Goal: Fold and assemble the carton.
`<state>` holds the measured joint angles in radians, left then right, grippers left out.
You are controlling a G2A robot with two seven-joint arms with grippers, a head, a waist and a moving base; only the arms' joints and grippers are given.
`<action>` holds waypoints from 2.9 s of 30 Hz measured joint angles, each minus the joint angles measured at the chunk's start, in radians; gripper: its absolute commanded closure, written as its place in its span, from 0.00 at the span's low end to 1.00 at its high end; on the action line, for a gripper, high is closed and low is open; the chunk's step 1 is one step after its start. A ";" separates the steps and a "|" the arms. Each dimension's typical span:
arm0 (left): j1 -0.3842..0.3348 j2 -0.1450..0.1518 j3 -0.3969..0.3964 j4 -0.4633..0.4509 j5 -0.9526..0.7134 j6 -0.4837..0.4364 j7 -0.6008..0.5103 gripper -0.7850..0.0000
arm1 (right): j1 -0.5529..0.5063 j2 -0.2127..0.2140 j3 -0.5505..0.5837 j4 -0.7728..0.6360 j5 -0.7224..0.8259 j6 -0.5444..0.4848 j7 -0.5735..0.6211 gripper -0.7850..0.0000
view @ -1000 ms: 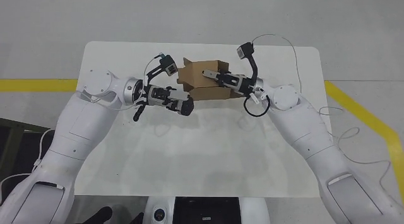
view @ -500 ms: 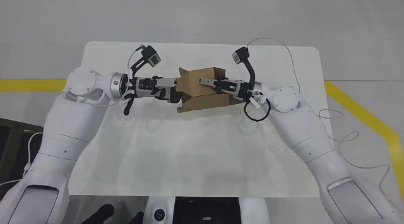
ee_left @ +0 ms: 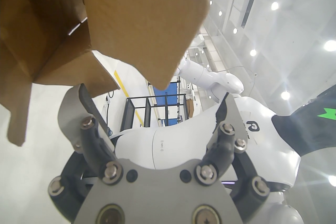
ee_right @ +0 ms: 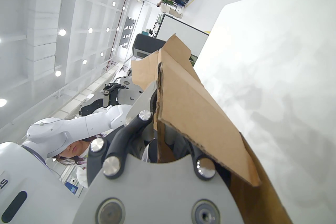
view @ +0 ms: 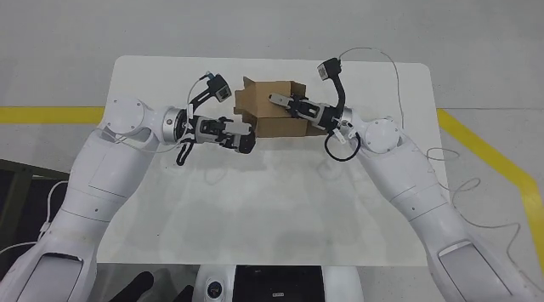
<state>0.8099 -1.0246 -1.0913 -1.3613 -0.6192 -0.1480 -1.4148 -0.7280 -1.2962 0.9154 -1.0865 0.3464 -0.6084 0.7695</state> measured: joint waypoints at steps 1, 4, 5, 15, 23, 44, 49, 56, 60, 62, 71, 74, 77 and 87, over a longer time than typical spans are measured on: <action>0.001 0.000 0.001 -0.003 0.000 0.002 -0.002 0.00 | -0.001 0.000 0.001 -0.002 -0.004 0.000 -0.004 1.00; 0.004 -0.001 0.005 -0.010 -0.002 0.008 -0.004 0.00 | -0.005 -0.003 0.000 -0.012 -0.009 0.003 -0.011 1.00; 0.004 -0.002 0.008 -0.010 -0.002 0.010 -0.002 0.00 | -0.006 -0.005 -0.001 -0.016 -0.010 0.003 -0.012 1.00; -0.022 -0.011 0.028 0.007 -0.014 0.009 0.004 0.00 | -0.017 -0.019 -0.021 -0.030 -0.014 0.001 -0.020 1.00; -0.030 -0.013 0.023 0.031 -0.008 -0.001 0.013 0.00 | -0.021 -0.027 -0.023 -0.026 -0.017 0.002 -0.013 1.00; -0.014 -0.003 -0.027 0.026 -0.009 -0.001 0.016 0.00 | -0.034 -0.032 0.004 -0.002 -0.030 0.013 -0.003 1.00; -0.010 -0.003 -0.030 0.021 -0.024 0.002 0.006 0.00 | -0.037 -0.028 0.034 0.012 -0.014 0.002 -0.002 1.00; -0.007 0.005 -0.067 0.049 -0.027 0.004 0.004 0.00 | -0.040 -0.002 0.096 0.014 0.026 0.062 0.157 1.00; -0.012 0.009 -0.080 0.073 0.002 0.000 0.024 0.00 | -0.062 0.013 0.126 -0.014 0.042 0.090 0.235 1.00; -0.016 0.011 -0.082 0.084 0.041 -0.012 0.045 0.00 | -0.075 0.020 0.142 -0.030 0.051 0.103 0.272 1.00; -0.029 0.010 -0.052 0.143 0.134 -0.004 0.080 0.00 | -0.127 0.057 0.238 -0.112 0.096 0.140 0.392 1.00; -0.036 0.007 -0.036 0.154 0.162 0.006 0.092 0.00 | -0.144 0.068 0.272 -0.150 0.107 0.148 0.414 1.00; -0.045 0.005 -0.016 0.157 0.201 0.011 0.103 0.00 | -0.158 0.075 0.295 -0.184 0.121 0.156 0.425 1.00; -0.071 -0.005 0.055 0.151 0.356 0.011 0.162 0.00 | -0.163 0.081 0.302 -0.229 0.159 0.166 0.423 1.00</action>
<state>0.7391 -1.0294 -1.0363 -1.2102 -0.2637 -0.1369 -1.2525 -0.8911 -1.2156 1.2169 -1.3155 0.5056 -0.4427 1.1924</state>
